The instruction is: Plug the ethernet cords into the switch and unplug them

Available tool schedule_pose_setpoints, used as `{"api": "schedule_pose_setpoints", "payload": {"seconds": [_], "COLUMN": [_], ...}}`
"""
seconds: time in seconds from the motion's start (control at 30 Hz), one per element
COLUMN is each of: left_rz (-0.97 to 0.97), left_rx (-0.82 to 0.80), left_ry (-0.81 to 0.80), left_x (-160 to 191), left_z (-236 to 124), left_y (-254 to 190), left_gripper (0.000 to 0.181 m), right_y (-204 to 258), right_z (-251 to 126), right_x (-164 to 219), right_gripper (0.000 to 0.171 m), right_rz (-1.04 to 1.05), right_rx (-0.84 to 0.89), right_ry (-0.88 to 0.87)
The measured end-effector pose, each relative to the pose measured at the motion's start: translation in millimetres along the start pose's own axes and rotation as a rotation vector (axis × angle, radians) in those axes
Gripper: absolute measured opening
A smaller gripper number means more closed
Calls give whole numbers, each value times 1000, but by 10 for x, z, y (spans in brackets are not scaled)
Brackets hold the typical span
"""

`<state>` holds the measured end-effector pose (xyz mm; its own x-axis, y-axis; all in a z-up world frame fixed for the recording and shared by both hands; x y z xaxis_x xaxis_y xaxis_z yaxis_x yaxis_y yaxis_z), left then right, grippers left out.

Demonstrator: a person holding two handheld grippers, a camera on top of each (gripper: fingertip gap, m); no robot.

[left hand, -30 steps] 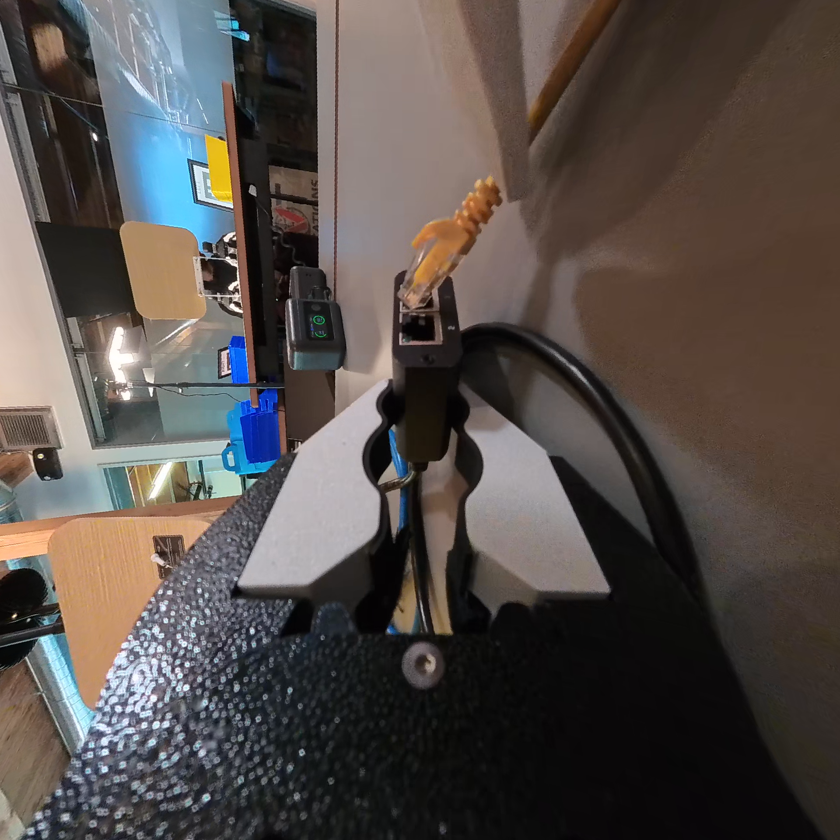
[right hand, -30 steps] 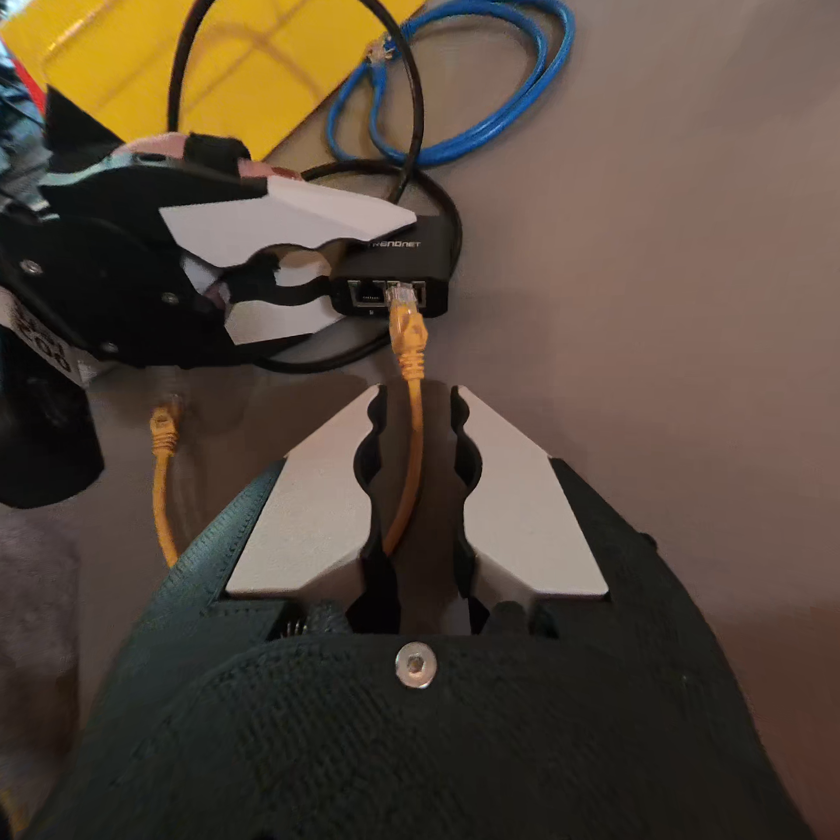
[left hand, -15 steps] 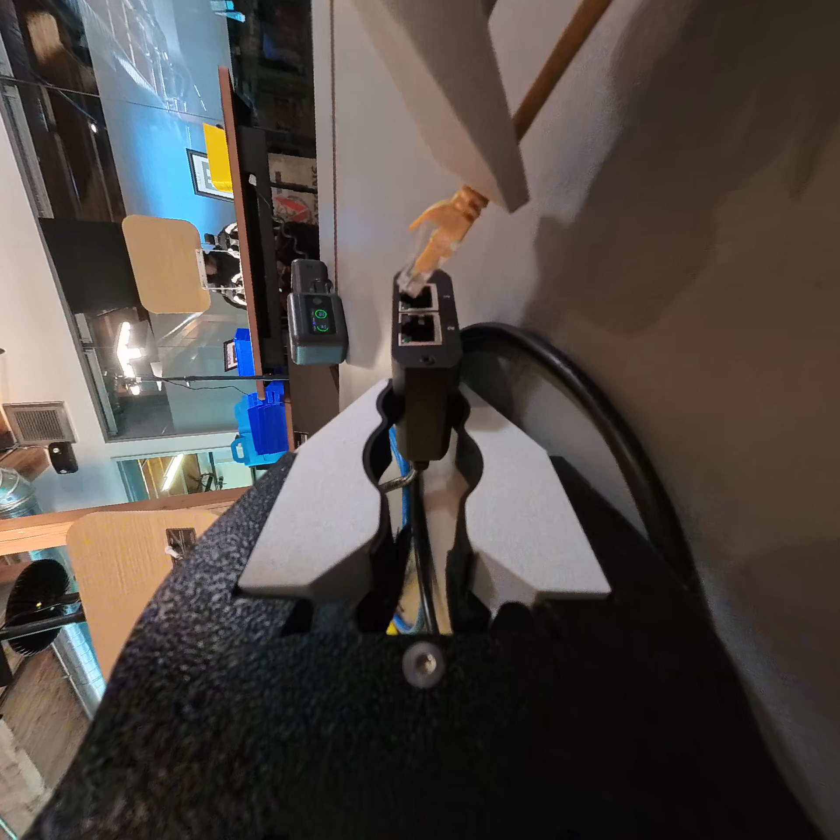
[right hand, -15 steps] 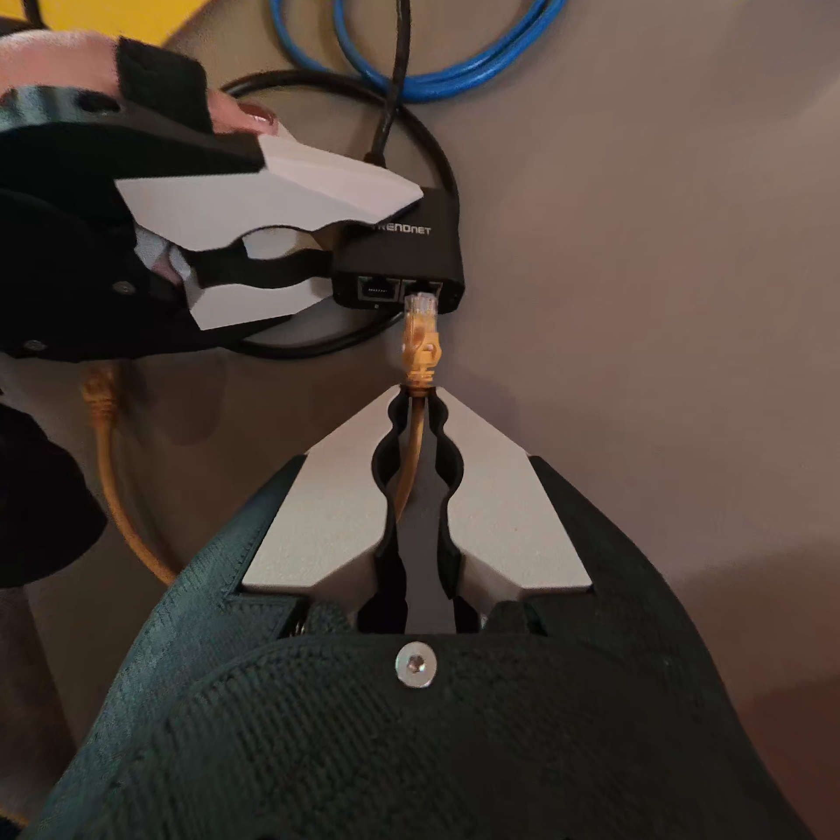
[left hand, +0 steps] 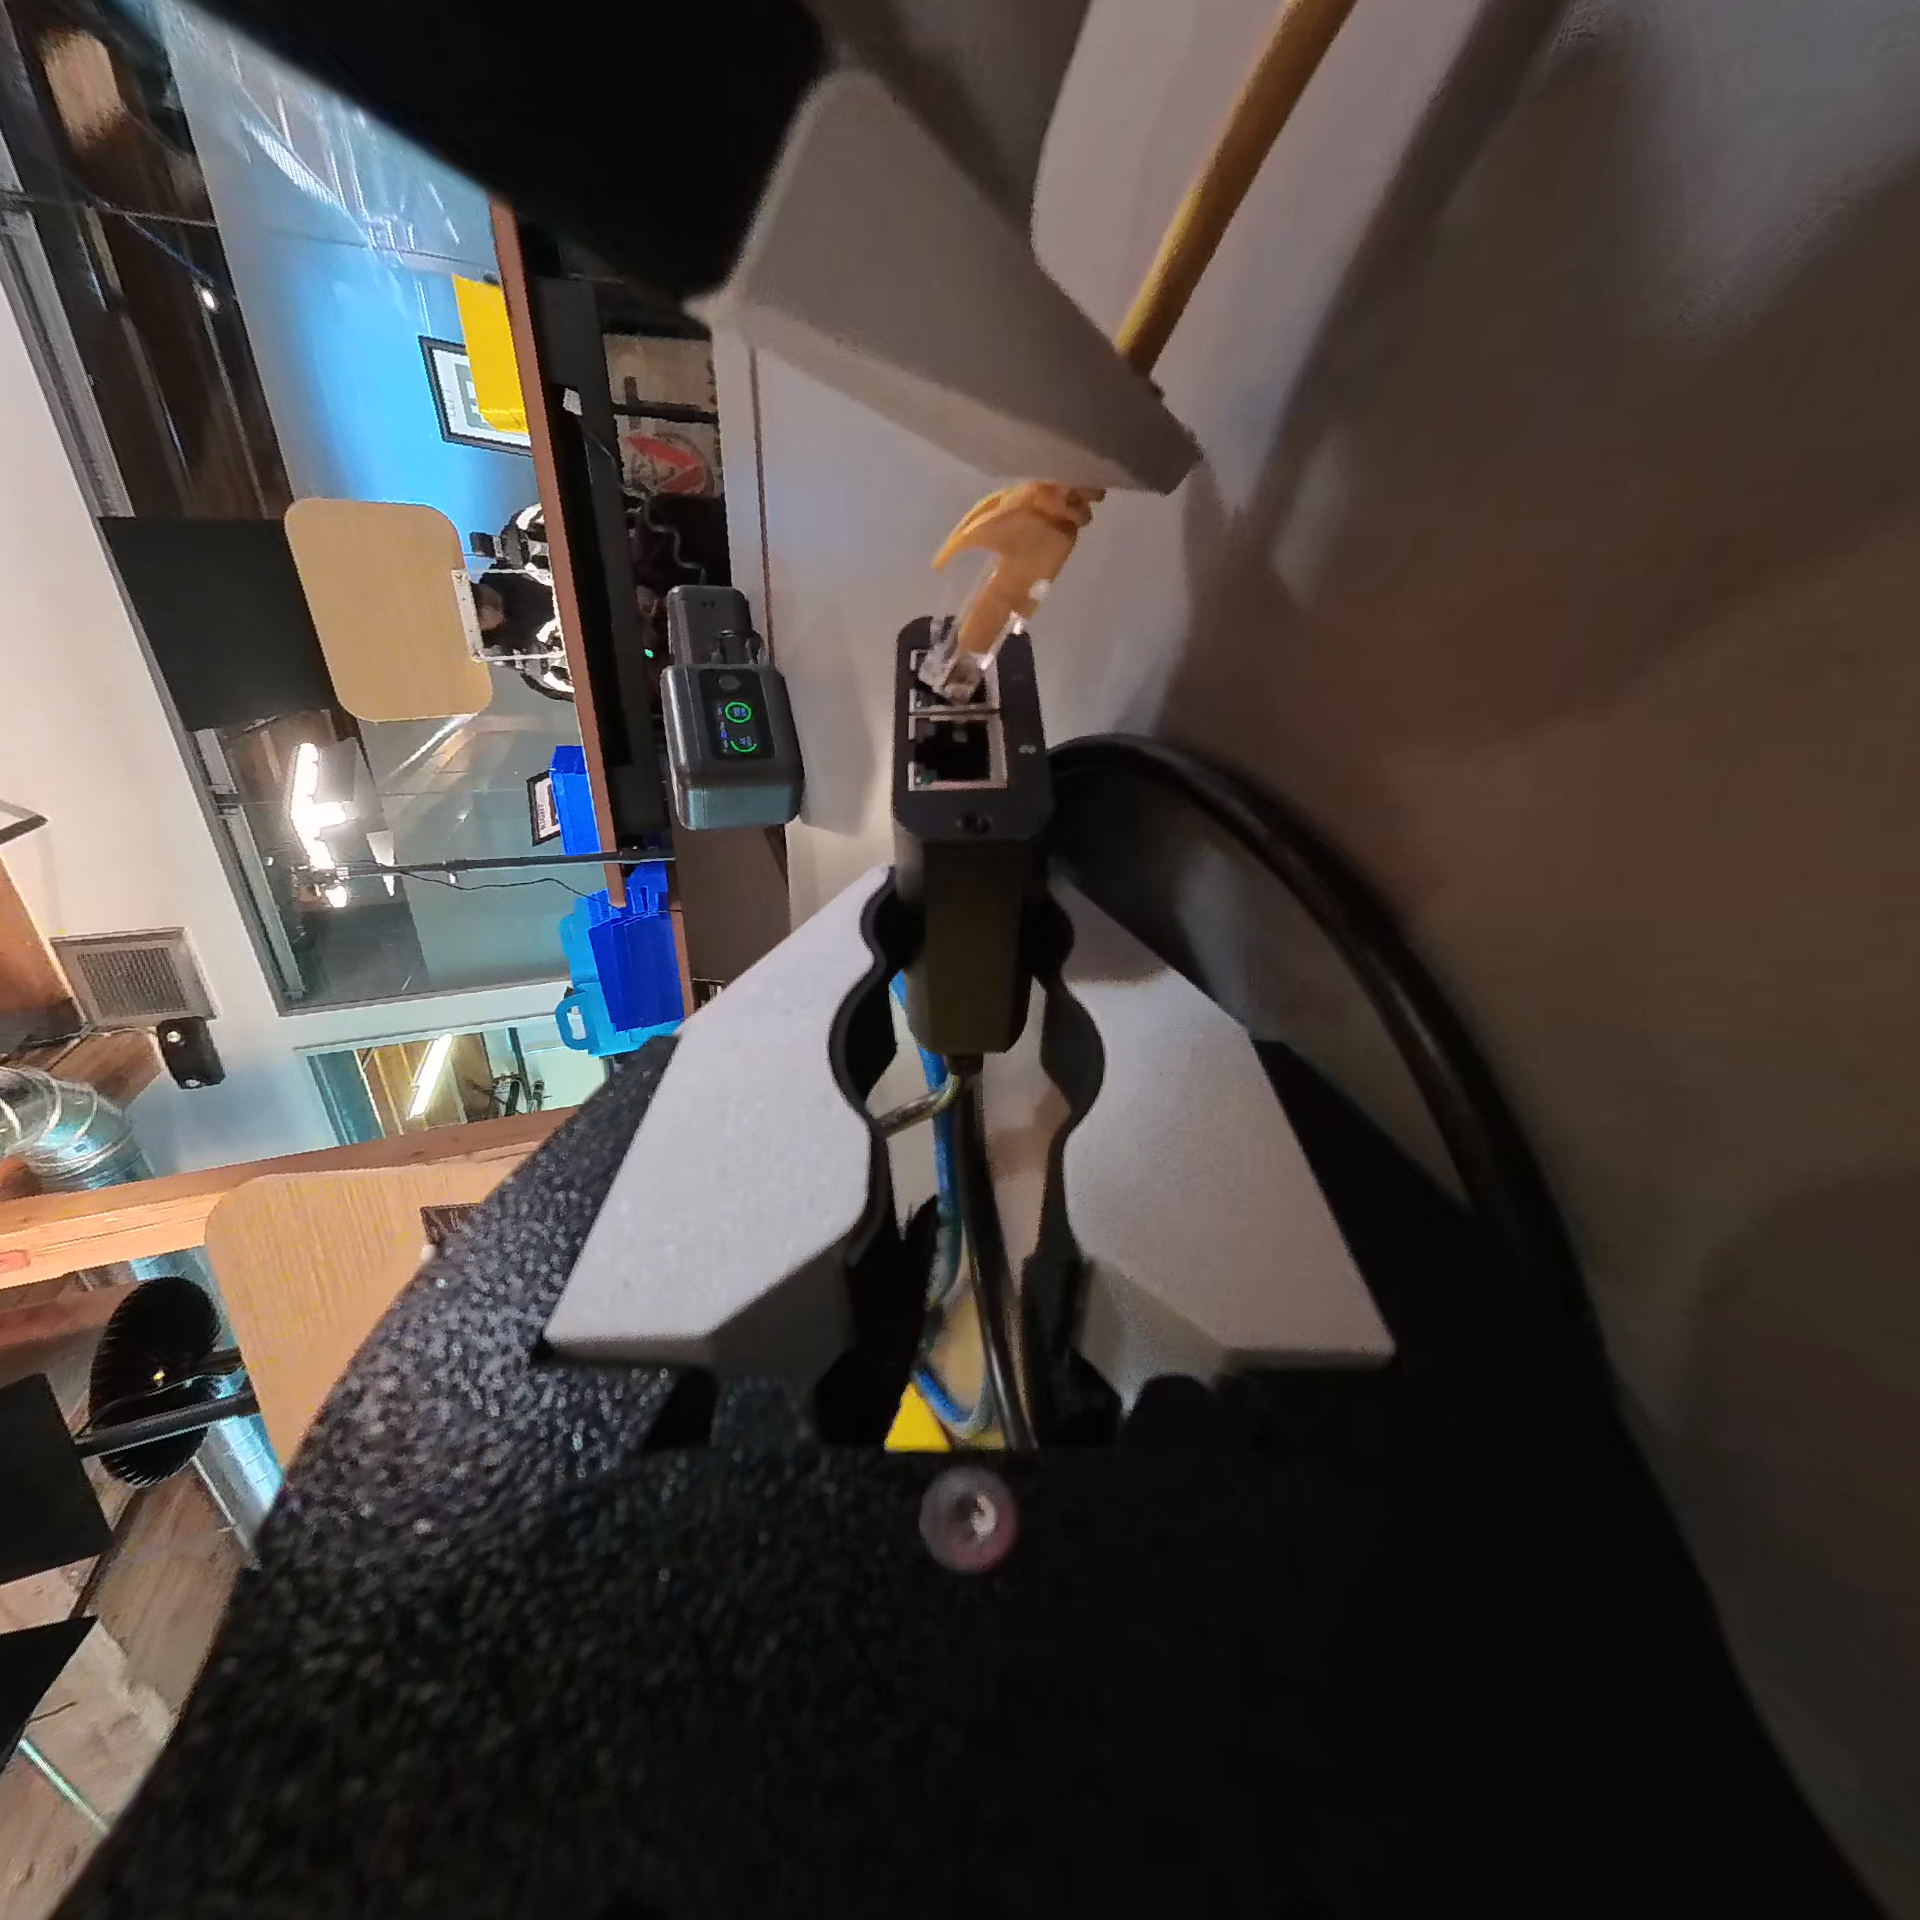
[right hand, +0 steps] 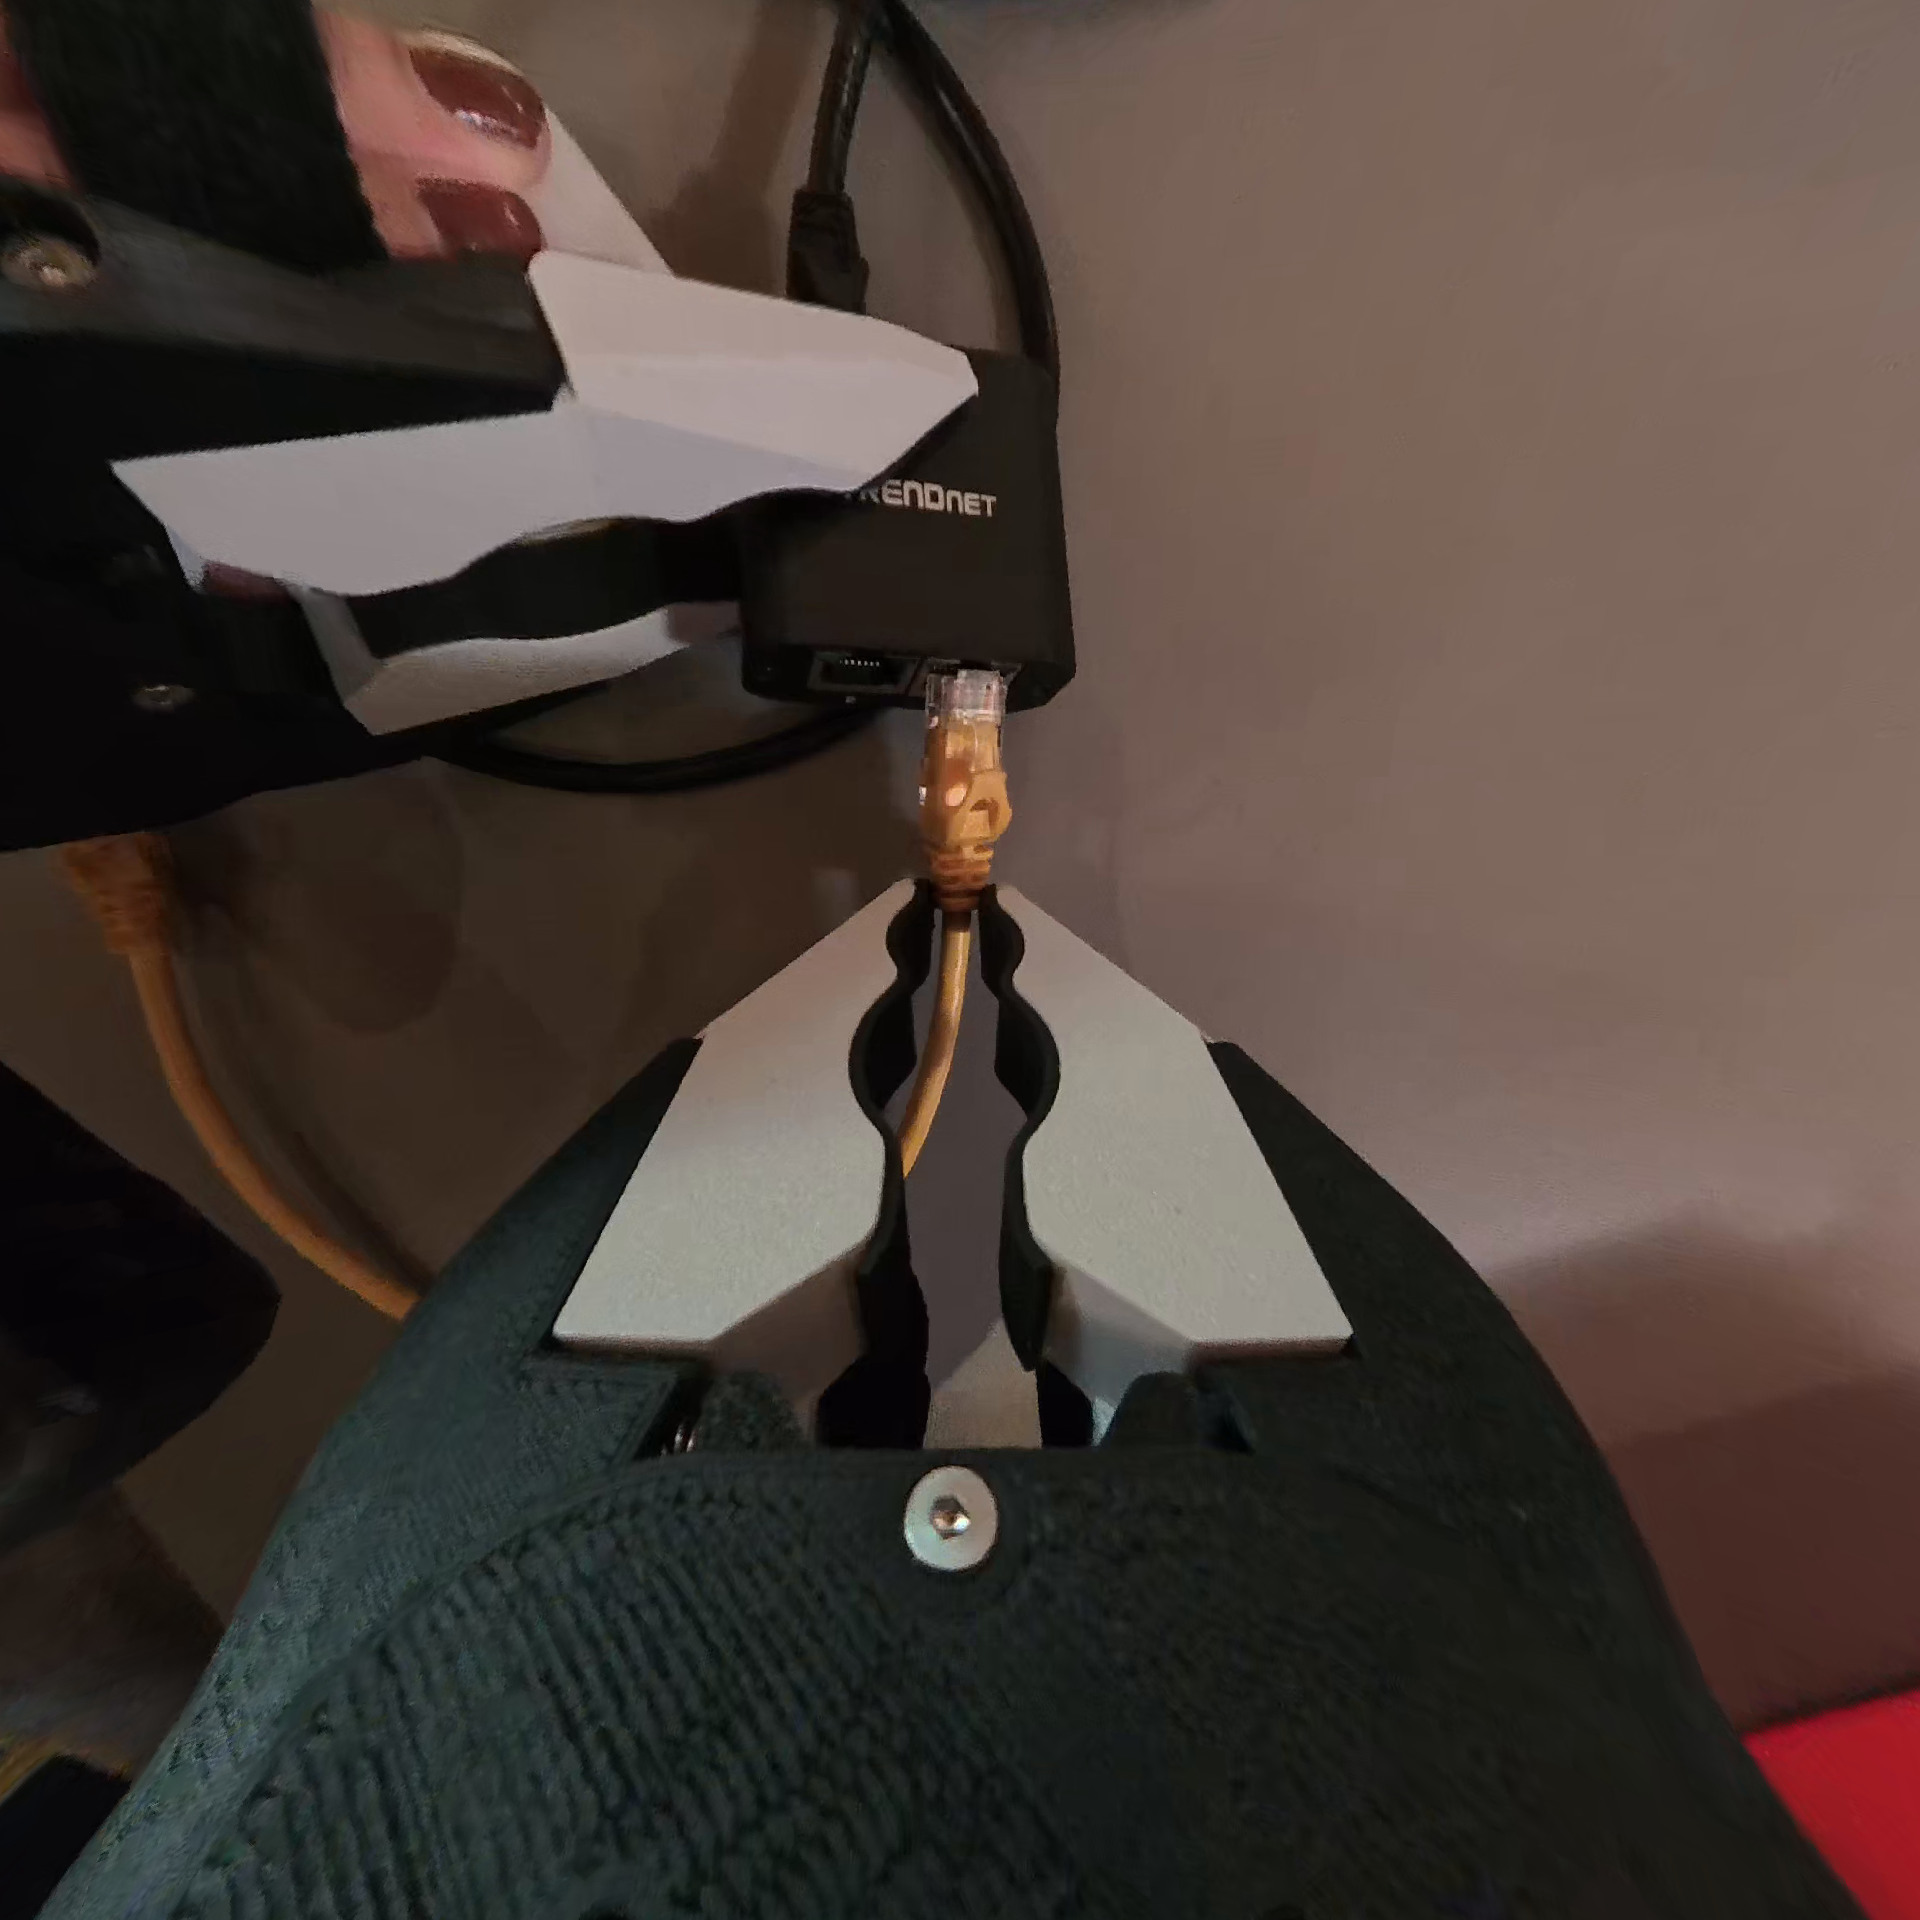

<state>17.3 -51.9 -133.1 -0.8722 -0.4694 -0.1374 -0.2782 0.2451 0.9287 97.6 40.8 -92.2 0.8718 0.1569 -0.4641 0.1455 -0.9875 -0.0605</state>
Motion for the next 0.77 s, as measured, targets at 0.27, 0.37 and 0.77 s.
{"api": "schedule_pose_setpoints", "payload": {"seconds": [0.27,0.37,0.77], "left_rz": [37,30,27], "left_rx": [-8,0,0], "left_ry": [21,17,-9], "left_x": [-21,-19,-33], "left_z": [1,7,12], "left_y": [7,9,11], "left_gripper": [22,22,21], "right_y": [-39,-79,-103], "right_z": [-65,-132,-119], "right_x": [-96,-100,-93], "right_gripper": [7,7,8], "right_rz": [-30,-10,-40], "right_rx": [-43,-62,-103], "right_ry": [65,29,69]}}
Point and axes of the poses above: each gripper's, where its closed fingertips meet, z out along the fingers, x out of its underside, y = z × x across the jaws, the point moved 10 cm from there along -z, back along the fingers, and after that the axes turned 4 degrees about -z, right-handed, at the moved point
